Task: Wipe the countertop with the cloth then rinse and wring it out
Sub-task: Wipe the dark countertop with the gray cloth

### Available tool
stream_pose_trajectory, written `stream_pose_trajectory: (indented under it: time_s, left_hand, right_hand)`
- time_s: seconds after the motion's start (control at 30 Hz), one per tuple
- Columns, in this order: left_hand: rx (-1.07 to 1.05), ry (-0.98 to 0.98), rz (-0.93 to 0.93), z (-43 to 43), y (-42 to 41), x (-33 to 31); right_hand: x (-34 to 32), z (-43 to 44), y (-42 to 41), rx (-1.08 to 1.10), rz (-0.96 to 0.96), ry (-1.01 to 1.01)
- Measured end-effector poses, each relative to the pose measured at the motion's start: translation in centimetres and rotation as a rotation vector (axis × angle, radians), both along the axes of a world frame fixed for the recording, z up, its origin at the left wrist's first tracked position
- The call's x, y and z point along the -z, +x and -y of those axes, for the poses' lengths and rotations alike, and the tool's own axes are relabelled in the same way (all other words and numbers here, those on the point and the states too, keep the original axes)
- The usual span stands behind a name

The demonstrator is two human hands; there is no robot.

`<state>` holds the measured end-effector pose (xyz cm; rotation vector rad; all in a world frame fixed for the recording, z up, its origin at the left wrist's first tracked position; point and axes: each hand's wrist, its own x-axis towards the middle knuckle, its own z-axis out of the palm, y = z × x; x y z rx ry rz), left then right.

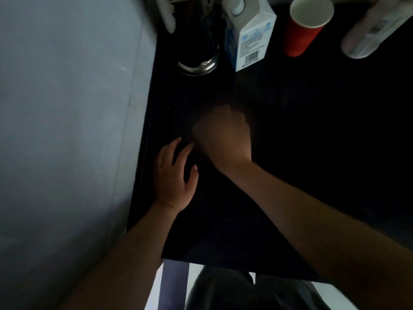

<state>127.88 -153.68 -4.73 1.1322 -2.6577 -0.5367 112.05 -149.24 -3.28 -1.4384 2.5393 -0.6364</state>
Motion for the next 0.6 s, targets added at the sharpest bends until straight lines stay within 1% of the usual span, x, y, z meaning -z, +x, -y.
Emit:
stream_pose_trajectory:
  time_s: [0.13, 0.2, 0.27, 0.33, 0.4, 0.47, 0.53, 0.6]
  left_hand:
    - [0.030, -0.009, 0.052, -0.2, 0.1, -0.3]
    - [0.049, -0.022, 0.093, -0.5, 0.2, -0.7]
    - [0.047, -0.019, 0.113, -1.1, 0.3, -1.2]
    - [0.073, 0.005, 0.111, -2.6, 0.1, -1.8]
    - [0.146, 0.018, 0.118, -5.1, -0.3, -2.2]
    - [0.198, 0.032, 0.137, -8.3, -0.9, -2.2]
    - [0.197, 0.030, 0.178, -11.7, -1.5, -2.1]
    - [0.199, 0.010, 0.213, -14.8, -1.9, -1.9]
  right_hand:
    - [-0.1, -10.3, 4.1, -0.056, -0.020, 0.056]
    - [0.1, -14.5, 4.1, -0.052, -0.030, 0.095]
    - [0.0, -17.6, 2.3, 0.003, -0.062, 0.117]
    - [-0.3, -18.8, -0.3, 0.129, -0.062, 0.118]
    - [-0.7, -17.8, -2.9, 0.298, -0.023, 0.137]
    - [-1.0, -16.1, -4.3, 0.407, 0.018, 0.145]
    - [-1.1, -15.6, -3.8, 0.387, 0.019, 0.119]
    - [-0.9, -17.5, -2.3, 0.268, 0.013, 0.086]
